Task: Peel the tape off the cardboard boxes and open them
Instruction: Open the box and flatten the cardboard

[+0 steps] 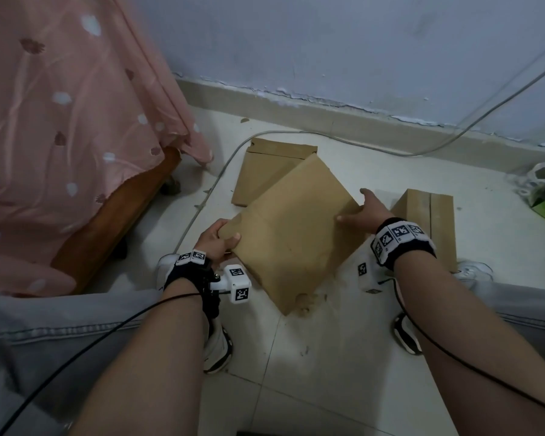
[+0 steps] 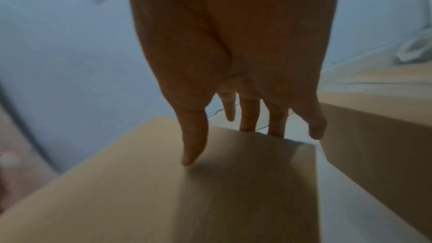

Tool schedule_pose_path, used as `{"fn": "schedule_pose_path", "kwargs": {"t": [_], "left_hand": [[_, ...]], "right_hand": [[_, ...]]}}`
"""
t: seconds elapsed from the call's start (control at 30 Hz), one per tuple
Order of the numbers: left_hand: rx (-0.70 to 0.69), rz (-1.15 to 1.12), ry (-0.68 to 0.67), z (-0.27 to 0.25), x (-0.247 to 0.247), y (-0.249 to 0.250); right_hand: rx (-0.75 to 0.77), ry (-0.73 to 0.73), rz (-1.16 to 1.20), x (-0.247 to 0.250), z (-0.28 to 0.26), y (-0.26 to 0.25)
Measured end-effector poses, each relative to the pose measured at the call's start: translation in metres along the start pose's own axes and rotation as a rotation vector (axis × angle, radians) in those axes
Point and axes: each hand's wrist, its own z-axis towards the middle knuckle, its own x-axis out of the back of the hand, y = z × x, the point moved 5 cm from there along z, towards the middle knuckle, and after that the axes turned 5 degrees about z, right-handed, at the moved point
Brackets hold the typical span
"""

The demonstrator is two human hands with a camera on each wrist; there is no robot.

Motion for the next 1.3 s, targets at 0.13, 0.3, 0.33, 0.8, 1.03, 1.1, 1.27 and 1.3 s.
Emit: {"fn": "schedule_pose_path", "kwargs": {"t": [0.13,0.3,0.33,0.8,1.03,1.1,1.27,1.3], "left_hand": [[-0.008,-0.088,0.126,0.001,0.008,0.001],[0.036,-0.241,0.212,0.003,0.009,0.003],[0.073,-0.216,0.218,0.004,0.008,0.002],[0.19,-0.106,-0.205,0.002,-0.093,0.019],[0.106,-0.213,-0.025,0.049,-0.077,0.034],[0.081,-0.177,0.048,0.066,-0.062,0.037],[0.007,0.002,0.119,0.091,-0.034,0.046],[0.02,0.005,0.145,0.099,-0.03,0.046]], "right_hand": [[-0.006,0.039,0.016,0.01,-0.003,-0.003],[-0.049,-0.137,0.284,0.003,-0.013,-0.001],[-0.056,-0.137,0.371,0.001,-0.016,0.0],[-0.235,-0.16,1.352,-0.105,-0.028,-0.031],[-0.204,-0.101,1.389,-0.107,-0.003,-0.027],[-0.218,-0.023,1.402,-0.092,0.012,-0.016],[-0.227,0.017,1.152,-0.071,0.042,0.002],[-0.22,0.012,1.141,-0.072,0.048,0.001]]}}
